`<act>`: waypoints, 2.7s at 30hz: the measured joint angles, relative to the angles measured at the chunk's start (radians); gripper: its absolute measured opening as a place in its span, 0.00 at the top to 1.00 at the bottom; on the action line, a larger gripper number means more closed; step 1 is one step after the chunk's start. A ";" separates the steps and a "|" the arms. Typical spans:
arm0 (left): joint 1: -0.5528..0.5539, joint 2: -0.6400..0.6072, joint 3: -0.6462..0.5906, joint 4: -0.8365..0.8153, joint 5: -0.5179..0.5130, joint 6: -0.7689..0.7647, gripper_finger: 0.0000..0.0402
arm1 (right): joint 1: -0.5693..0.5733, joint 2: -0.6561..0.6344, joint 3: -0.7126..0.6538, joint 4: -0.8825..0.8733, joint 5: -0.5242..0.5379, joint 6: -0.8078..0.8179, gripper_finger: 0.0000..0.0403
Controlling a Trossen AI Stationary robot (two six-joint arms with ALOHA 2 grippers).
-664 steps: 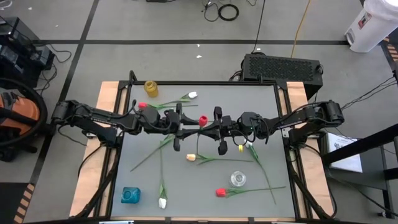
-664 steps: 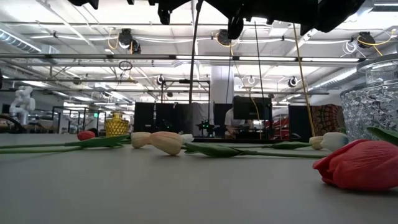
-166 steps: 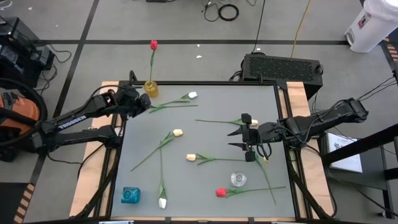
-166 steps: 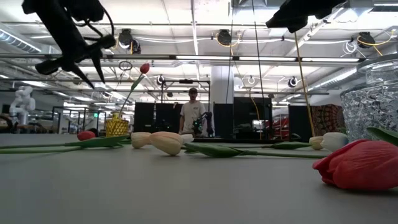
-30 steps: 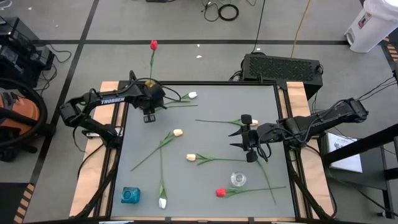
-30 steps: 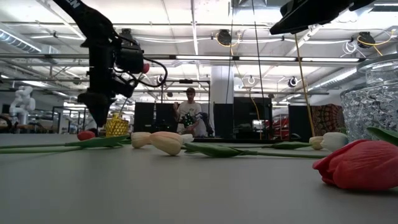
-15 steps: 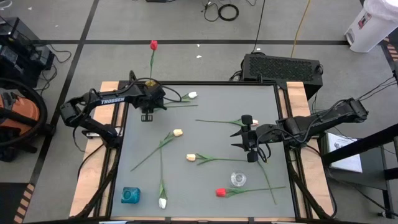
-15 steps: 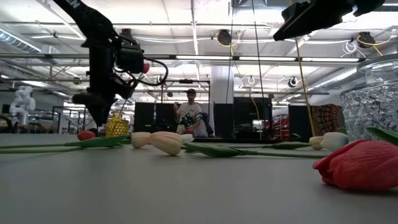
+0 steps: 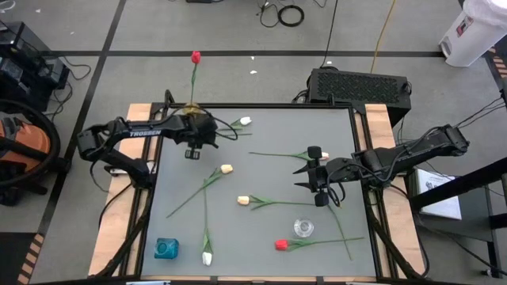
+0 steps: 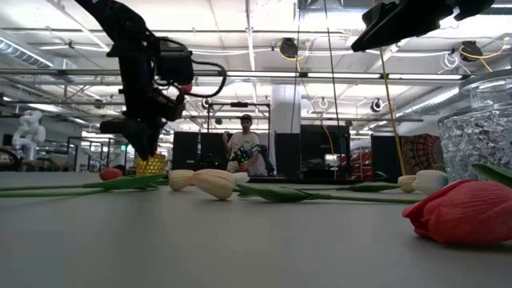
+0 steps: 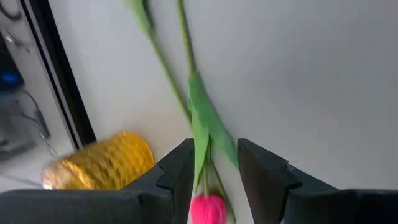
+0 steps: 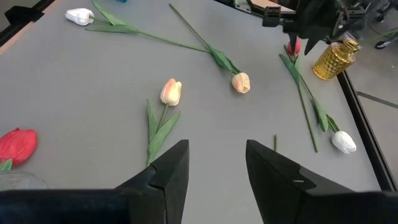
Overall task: Sort flowers into vase by color
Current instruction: Put the top red tulip into the yellow vase
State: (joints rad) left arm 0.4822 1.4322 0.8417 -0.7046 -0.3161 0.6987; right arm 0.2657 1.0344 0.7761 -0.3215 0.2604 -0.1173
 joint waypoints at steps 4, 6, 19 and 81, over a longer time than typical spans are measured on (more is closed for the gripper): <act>-0.028 0.000 0.000 0.064 -0.003 0.022 0.68 | 0.000 0.000 0.000 0.005 0.000 -0.003 0.63; -0.037 0.000 0.000 0.107 -0.004 0.022 0.68 | 0.000 0.000 0.000 0.005 0.000 -0.003 0.63; -0.028 0.119 0.002 0.146 -0.011 -0.034 0.68 | 0.000 0.000 0.000 0.005 0.000 -0.001 0.63; 0.107 0.185 0.051 0.183 0.153 -0.188 0.68 | 0.000 0.000 0.000 0.001 0.000 0.012 0.63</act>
State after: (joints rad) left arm 0.5891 1.6173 0.8925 -0.5220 -0.1635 0.5109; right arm 0.2657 1.0344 0.7761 -0.3202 0.2607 -0.1055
